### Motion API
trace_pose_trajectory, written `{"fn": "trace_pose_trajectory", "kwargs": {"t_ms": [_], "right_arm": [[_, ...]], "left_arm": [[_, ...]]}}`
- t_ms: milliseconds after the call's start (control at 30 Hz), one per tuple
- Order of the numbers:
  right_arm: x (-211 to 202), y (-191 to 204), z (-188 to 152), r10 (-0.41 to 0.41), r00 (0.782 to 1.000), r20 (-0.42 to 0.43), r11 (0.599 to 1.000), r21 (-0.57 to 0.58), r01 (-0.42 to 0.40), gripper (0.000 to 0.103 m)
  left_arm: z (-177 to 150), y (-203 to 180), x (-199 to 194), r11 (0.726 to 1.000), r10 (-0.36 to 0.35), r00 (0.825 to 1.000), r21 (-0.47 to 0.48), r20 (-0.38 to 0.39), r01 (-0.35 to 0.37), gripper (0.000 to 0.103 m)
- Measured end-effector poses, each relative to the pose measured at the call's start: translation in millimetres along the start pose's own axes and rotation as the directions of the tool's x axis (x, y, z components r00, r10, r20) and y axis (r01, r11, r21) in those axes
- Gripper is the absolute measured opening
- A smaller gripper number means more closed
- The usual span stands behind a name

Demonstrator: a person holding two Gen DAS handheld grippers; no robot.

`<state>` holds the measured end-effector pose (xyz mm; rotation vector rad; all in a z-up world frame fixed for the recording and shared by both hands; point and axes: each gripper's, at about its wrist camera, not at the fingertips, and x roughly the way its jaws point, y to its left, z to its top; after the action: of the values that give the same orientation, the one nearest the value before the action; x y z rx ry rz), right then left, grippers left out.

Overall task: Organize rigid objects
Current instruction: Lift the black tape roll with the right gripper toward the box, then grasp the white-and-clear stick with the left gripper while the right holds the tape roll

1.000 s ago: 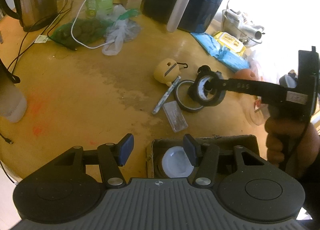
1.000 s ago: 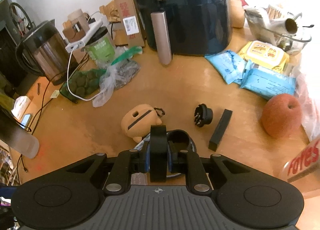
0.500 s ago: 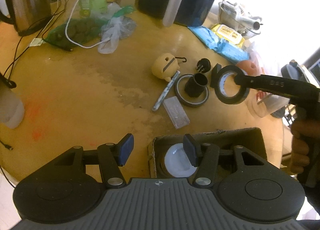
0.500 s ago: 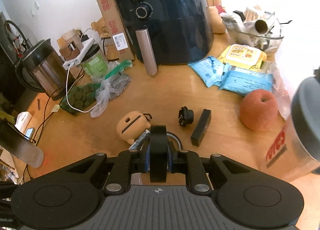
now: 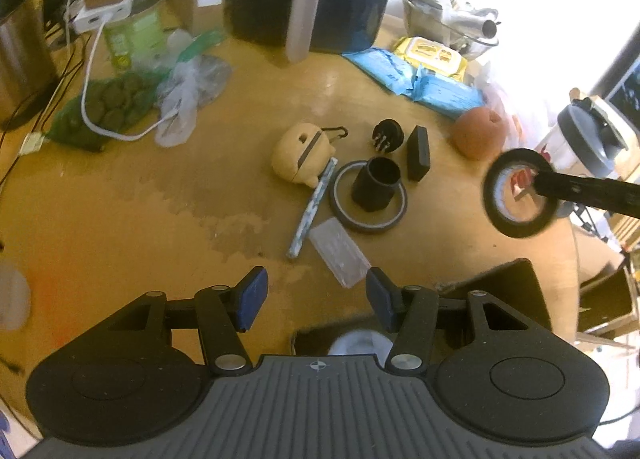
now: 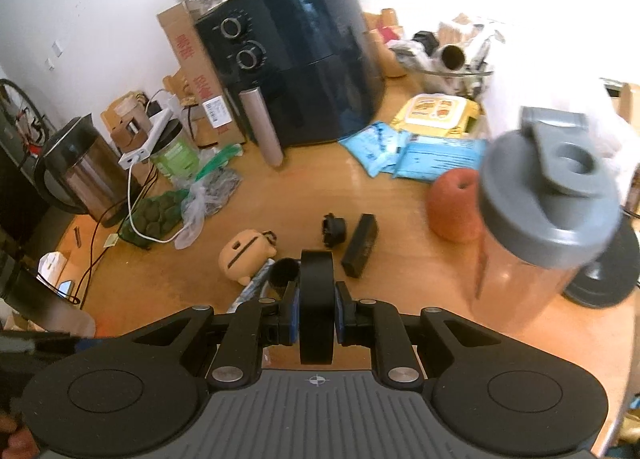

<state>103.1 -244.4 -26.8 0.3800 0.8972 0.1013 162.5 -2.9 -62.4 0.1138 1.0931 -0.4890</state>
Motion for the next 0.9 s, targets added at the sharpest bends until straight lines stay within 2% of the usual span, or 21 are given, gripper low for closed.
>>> {"fn": "trace_pose_trajectory", "kwargs": {"t_ms": [233,700,800,900], "right_arm": [[-18,-12,-4,-0.026,0.999,0.017,1.0,0.012,0.026,0.02],[-43,-27,-21,-0.05,0.999,0.018,0.998,0.022,0.05,0.02],[-45,-29,-23,-0.055,0.998,0.015,0.998,0.028,0.054,0.02],[-48,-31,-25,-0.055,0.998,0.016,0.998,0.031,0.054,0.02]], "left_arm": [[17,-8,32,0.994,0.036,0.999,0.103,-0.001,-0.036,0.053],[40,-10,100,0.981,0.077,0.995,0.186,-0.071,-0.062,0.052],[42,-12,113,0.975,0.087,0.991,0.212,-0.104,-0.063,0.045],[46,-15,119,0.973,0.073,0.992,0.226,-0.104,-0.048,0.043]]}}
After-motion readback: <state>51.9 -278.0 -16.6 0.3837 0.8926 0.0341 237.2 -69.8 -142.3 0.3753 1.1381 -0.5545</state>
